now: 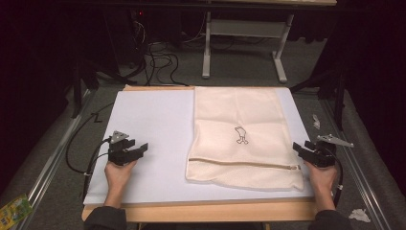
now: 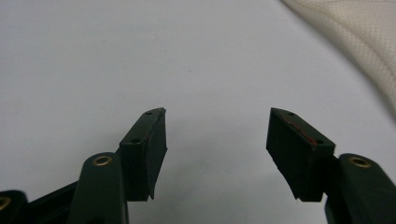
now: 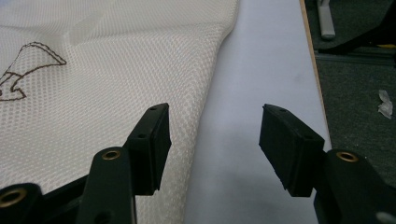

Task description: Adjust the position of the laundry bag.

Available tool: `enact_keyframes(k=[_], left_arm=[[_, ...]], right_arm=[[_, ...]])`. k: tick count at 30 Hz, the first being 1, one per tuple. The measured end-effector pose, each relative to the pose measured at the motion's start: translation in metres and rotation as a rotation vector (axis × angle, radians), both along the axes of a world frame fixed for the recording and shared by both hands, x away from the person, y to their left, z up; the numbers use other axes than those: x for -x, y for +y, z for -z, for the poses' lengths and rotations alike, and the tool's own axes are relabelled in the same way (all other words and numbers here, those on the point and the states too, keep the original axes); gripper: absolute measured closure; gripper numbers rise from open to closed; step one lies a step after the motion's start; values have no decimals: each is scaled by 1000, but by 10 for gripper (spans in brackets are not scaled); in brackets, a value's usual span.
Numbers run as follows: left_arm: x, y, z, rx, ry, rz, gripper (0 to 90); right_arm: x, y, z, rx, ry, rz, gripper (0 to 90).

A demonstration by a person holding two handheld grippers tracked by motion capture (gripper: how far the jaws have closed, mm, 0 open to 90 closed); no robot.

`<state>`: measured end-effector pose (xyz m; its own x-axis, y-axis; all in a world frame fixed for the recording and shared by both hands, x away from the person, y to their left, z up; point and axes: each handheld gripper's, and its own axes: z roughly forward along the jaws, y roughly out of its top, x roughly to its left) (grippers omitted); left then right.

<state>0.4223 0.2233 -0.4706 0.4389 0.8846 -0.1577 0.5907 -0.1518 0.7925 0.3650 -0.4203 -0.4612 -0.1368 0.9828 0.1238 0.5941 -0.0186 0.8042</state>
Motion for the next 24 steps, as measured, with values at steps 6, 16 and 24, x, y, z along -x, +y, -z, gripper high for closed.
enact_keyframes(k=[6, 16, 24], left_arm=[[0, -10, -9, -3, -8, 26, 368], [0, -35, -13, 3, 9, 80, 356], [-3, -57, -16, -4, 48, 109, 347]], right_arm=[[3, 0, 0, -8, 37, -13, 461], [6, 4, -3, -17, 47, -31, 482], [10, 7, -9, -6, 61, -53, 527]])
